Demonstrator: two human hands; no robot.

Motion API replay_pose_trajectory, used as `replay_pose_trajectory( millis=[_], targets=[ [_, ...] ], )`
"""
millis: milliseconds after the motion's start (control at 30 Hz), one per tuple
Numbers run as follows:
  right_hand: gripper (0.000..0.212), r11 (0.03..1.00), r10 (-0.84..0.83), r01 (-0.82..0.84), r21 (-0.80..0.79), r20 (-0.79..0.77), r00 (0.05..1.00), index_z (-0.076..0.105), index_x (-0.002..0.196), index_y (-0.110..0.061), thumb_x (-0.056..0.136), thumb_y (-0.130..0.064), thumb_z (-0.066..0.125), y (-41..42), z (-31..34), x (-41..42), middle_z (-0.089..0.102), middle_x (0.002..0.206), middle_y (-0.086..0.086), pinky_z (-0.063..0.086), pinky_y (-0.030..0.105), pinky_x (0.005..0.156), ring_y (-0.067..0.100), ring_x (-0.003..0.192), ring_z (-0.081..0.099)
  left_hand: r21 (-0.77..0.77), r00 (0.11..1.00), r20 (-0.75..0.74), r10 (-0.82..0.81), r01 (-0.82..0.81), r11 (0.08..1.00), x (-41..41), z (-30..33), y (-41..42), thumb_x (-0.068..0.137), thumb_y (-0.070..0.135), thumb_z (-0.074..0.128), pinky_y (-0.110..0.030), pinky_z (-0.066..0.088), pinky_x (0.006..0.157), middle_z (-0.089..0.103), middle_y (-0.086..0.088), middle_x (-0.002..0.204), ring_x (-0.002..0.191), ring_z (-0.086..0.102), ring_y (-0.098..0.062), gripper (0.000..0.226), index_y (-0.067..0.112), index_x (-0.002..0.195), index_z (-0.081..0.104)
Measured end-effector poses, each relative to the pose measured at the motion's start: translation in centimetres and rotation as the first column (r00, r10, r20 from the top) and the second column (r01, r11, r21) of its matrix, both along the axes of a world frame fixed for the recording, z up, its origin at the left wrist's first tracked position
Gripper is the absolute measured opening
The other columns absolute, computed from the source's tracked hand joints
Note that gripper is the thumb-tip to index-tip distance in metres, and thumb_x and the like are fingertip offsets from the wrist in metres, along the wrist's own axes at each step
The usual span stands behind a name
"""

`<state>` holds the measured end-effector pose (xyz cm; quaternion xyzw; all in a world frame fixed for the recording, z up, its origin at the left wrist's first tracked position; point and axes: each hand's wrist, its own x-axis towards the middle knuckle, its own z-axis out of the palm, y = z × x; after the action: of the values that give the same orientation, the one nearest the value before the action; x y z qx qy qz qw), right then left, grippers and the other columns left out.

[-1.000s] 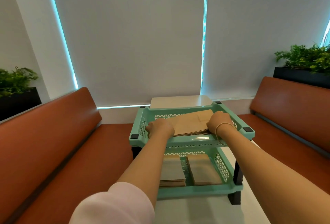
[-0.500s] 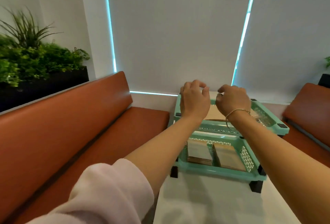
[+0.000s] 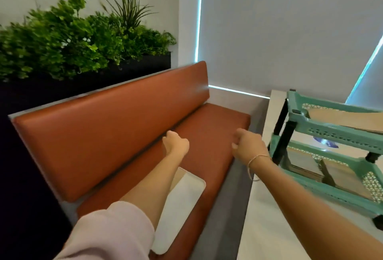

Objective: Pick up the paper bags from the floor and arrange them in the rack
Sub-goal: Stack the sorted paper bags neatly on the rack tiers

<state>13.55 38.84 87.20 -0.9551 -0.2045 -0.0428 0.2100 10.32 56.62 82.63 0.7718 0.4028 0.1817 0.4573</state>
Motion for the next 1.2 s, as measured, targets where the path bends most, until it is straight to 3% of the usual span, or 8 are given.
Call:
replay_pose_trajectory(
  millis=[233,433,533,633,800,933,1067,1200],
  targets=[
    [0.04,0.996,-0.005,-0.033,-0.085,-0.417,0.909,0.054,0.128,-0.013,0.089,-0.016,0.054,6.4,-10.0,2.3,0.058,0.128,0.007,0.044,0.027,0.097,0.025,0.117,0.055,-0.147,0.921,-0.389,0.02,-0.083,0.986,-0.3,-11.2,7.5,0.094,0.011,0.049,-0.031,0.048,0.087,0.05,-0.016,0.135,0.119,0.053,-0.03,0.041,0.0,0.133,0.044],
    [0.039,0.992,-0.005,-0.066,-0.11,-0.549,0.836,0.053,0.128,-0.016,0.089,-0.019,0.056,10.7,-16.3,6.6,0.059,0.124,0.006,0.046,0.023,0.084,0.021,0.106,0.059,-0.314,0.847,-0.532,0.014,-0.212,0.926,1.8,-20.3,10.8,0.089,0.023,0.057,-0.03,0.052,0.079,0.057,-0.013,0.12,0.105,0.059,-0.028,0.044,0.002,0.126,0.047],
    [0.039,0.989,0.024,-0.104,-0.104,-0.581,0.813,0.053,0.128,-0.017,0.089,-0.02,0.057,12.8,-18.8,8.7,0.06,0.124,0.006,0.047,0.025,0.091,0.021,0.109,0.059,-0.345,0.822,-0.569,0.015,-0.255,0.903,3.1,-24.1,11.8,0.089,0.032,0.06,-0.029,0.049,0.077,0.055,-0.012,0.122,0.104,0.057,-0.026,0.046,0.003,0.122,0.048],
    [0.039,0.984,0.046,-0.141,-0.107,-0.615,0.787,0.053,0.129,-0.019,0.091,-0.02,0.057,14.5,-21.3,10.3,0.062,0.121,0.005,0.046,0.024,0.09,0.02,0.108,0.059,-0.395,0.811,-0.584,0.034,-0.32,0.861,4.5,-27.6,12.4,0.084,0.038,0.066,-0.034,0.049,0.087,0.05,-0.015,0.129,0.114,0.053,-0.029,0.06,0.002,0.126,0.043],
    [0.037,0.978,0.079,-0.183,-0.095,-0.648,0.757,0.051,0.13,-0.019,0.093,-0.02,0.053,16.5,-25.1,11.9,0.067,0.111,0.002,0.046,0.023,0.095,0.017,0.103,0.061,-0.401,0.799,-0.58,0.156,-0.447,0.8,7.3,-31.8,13.4,0.08,0.047,0.068,-0.037,0.048,0.09,0.047,-0.017,0.13,0.116,0.05,-0.03,0.074,0.0,0.128,0.037],
    [0.038,0.978,0.076,-0.187,-0.091,-0.683,0.726,0.048,0.132,-0.019,0.094,-0.018,0.052,16.9,-27.4,12.5,0.066,0.113,0.001,0.044,0.016,0.083,0.016,0.103,0.061,-0.324,0.763,-0.599,0.244,-0.51,0.797,9.2,-34.5,14.3,0.072,0.048,0.076,-0.042,0.051,0.091,0.048,-0.019,0.128,0.113,0.052,-0.033,0.086,-0.001,0.129,0.035],
    [0.041,0.975,0.067,-0.197,-0.106,-0.701,0.71,0.047,0.133,-0.017,0.093,-0.017,0.055,16.9,-28.6,12.8,0.064,0.119,0.001,0.044,0.019,0.09,0.017,0.109,0.059,-0.36,0.755,-0.59,0.286,-0.563,0.744,10.6,-35.4,14.9,0.071,0.032,0.08,-0.042,0.053,0.087,0.046,-0.02,0.127,0.11,0.053,-0.034,0.082,-0.001,0.129,0.032],
    [0.043,0.972,0.064,-0.204,-0.116,-0.706,0.706,0.046,0.134,-0.015,0.092,-0.016,0.056,17.0,-29.0,13.1,0.062,0.122,0.002,0.045,0.019,0.091,0.017,0.111,0.059,-0.377,0.756,-0.627,0.187,-0.505,0.776,11.2,-35.5,15.7,0.08,0.037,0.071,-0.035,0.049,0.088,0.047,-0.016,0.129,0.113,0.053,-0.029,0.065,0.001,0.126,0.042]
  ],
)
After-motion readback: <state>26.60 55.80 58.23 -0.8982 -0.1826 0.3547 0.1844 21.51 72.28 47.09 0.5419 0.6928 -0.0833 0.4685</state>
